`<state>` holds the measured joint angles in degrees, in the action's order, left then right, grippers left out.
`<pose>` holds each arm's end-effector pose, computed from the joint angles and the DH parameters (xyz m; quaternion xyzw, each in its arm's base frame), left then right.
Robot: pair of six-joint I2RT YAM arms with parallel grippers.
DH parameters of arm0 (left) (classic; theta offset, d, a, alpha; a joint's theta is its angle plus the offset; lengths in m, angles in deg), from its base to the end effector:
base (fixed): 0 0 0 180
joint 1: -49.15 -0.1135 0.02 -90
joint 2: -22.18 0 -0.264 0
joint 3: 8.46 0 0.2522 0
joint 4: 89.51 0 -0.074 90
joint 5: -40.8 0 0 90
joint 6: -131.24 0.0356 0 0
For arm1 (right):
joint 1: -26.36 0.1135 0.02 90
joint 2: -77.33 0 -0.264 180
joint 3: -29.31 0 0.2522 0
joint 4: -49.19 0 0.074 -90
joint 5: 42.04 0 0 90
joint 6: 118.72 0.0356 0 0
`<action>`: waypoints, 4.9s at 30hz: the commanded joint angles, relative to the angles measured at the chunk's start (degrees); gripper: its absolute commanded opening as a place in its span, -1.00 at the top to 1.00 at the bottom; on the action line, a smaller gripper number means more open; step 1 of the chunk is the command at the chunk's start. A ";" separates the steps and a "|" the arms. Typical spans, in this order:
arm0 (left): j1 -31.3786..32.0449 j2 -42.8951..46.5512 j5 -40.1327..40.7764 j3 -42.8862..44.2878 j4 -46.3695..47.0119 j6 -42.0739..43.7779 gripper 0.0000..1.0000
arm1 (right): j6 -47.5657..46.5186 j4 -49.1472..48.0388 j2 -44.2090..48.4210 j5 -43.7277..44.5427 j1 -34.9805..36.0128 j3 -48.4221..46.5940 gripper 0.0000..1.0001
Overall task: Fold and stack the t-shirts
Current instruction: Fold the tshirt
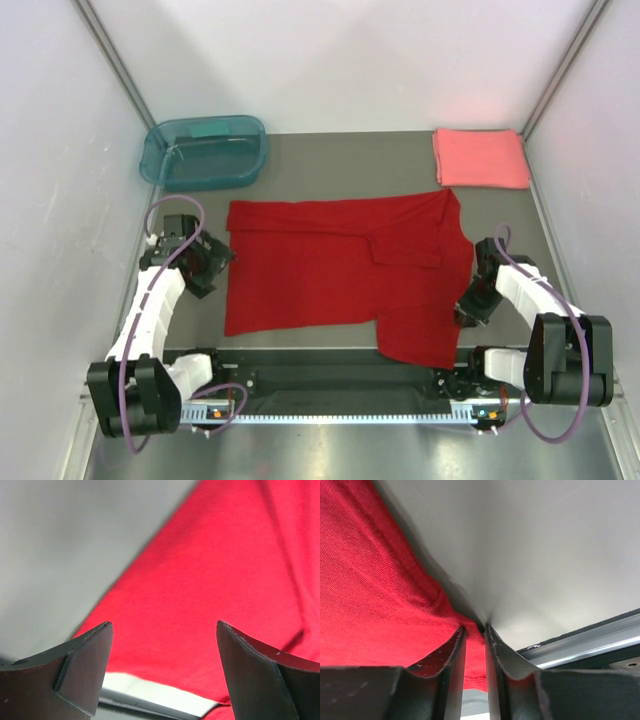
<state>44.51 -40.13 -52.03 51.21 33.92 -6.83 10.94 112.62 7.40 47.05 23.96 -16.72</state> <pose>0.2048 0.0149 0.2415 -0.4220 0.8666 -0.1203 0.2377 0.1650 -0.0063 0.1498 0.3586 0.9332 0.0150 0.0195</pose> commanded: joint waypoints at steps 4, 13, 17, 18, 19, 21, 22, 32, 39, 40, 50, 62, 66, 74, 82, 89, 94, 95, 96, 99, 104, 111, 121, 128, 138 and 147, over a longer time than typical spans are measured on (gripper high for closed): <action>-0.54 3.06 8.80 -0.38 -10.80 -4.75 -0.75 | 1.12 -7.75 -1.79 -0.94 1.95 1.25 0.74; -0.54 8.24 10.13 -1.96 -20.04 -10.36 -0.53 | -0.11 -5.55 -2.14 -1.47 5.03 -1.65 0.95; -0.54 11.94 10.92 -5.56 -20.30 -12.39 -0.44 | -0.72 -5.81 -3.72 -1.82 6.17 -3.06 0.95; -0.54 12.03 10.39 -6.09 -20.39 -12.39 -0.43 | -0.81 -5.81 -3.81 -1.99 6.17 -3.23 0.95; -0.54 11.77 9.87 -6.53 -21.08 -12.05 -0.44 | -0.90 -5.81 -4.16 -2.08 6.17 -3.32 0.95; -0.54 10.55 8.03 -7.50 -21.53 -11.52 -0.49 | -1.16 -5.81 -4.51 -2.17 6.17 -3.85 0.95; -0.45 9.75 7.49 -7.94 -21.18 -11.34 -0.50 | -1.16 -5.99 -4.69 -2.17 6.17 -4.03 0.95; 6.75 -1.42 3.45 -10.82 -17.06 -14.23 -0.23 | -2.13 -6.25 -6.44 -1.82 6.17 -4.91 0.95; 6.75 -0.54 6.52 -14.10 -11.95 -17.32 -0.04 | -2.13 -5.99 -6.01 -1.47 6.17 -5.52 0.96; 6.75 -0.36 6.78 -13.75 -12.65 -17.32 -0.05 | -2.22 -5.81 -5.92 -1.29 6.17 -5.43 0.96; 6.75 -0.80 10.74 -12.25 -13.27 -18.55 -0.01 | -2.13 -5.64 -5.57 -0.68 6.17 -5.08 0.97; 6.67 -0.71 12.41 -12.69 -12.13 -18.02 0.72 | -1.43 -4.58 -4.95 -0.32 6.17 -6.14 0.99; 6.67 -0.10 12.76 -12.16 -12.21 -16.53 1.00 | -1.25 -3.88 -3.99 0.64 5.82 -6.40 1.00; 6.67 3.24 15.05 -8.83 -14.67 -13.10 1.00 | -2.04 -2.30 -2.41 1.96 5.12 -7.72 1.00; 6.67 3.50 17.15 -3.99 -15.91 -9.41 1.00 | -3.79 1.39 -1.08 2.14 5.12 -11.22 1.00; 6.75 -0.53 17.69 2.34 -10.46 -2.48 1.00 | -7.05 3.68 -1.61 4.33 5.12 -20.54 1.00; 6.93 -3.35 16.37 6.02 -8.70 0.52 1.00 | -9.07 3.59 -3.89 4.42 5.03 -25.38 1.00; 7.02 -4.22 16.28 6.55 -8.18 1.13 1.00 | -9.42 3.59 -4.94 4.42 4.94 -26.69 1.00; 7.02 -4.75 15.93 7.78 -7.91 2.71 1.00 | -10.12 3.42 -5.47 4.34 4.51 -27.31 1.00; 7.11 -8.17 14.44 10.76 -6.85 5.88 1.00 | -11.00 3.07 -7.93 4.07 3.63 -30.21 1.00; 7.28 -12.05 11.71 14.38 -4.04 10.36 1.00 | -11.71 2.45 -10.83 3.02 2.83 -33.03 1.00; 7.28 -18.02 12.85 18.68 -2.02 12.83 1.00 | -12.41 1.49 -15.67 1.00 0.72 -37.07 1.00; 7.19 -31.02 14.52 28.97 -3.16 15.99 1.00 | -13.12 1.13 -21.29 -0.76 0.55 -42.43 1.00; 7.02 -38.85 15.40 35.47 -5.80 17.14 1.00 | -13.82 -0.10 -24.20 -2.96 0.37 -44.10 1.00; 6.67 -44.48 15.22 38.72 -6.32 17.58 1.00 | -14.00 -0.72 -28.33 -4.98 -0.15 -47.88 1.00; 6.49 -48.52 15.22 42.33 -6.67 17.84 1.00 | -14.35 -0.71 -31.75 -6.39 -0.95 -49.73 1.00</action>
<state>51.46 -87.75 -38.34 91.01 28.09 9.95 -2.30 112.90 -23.68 41.20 23.96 -63.67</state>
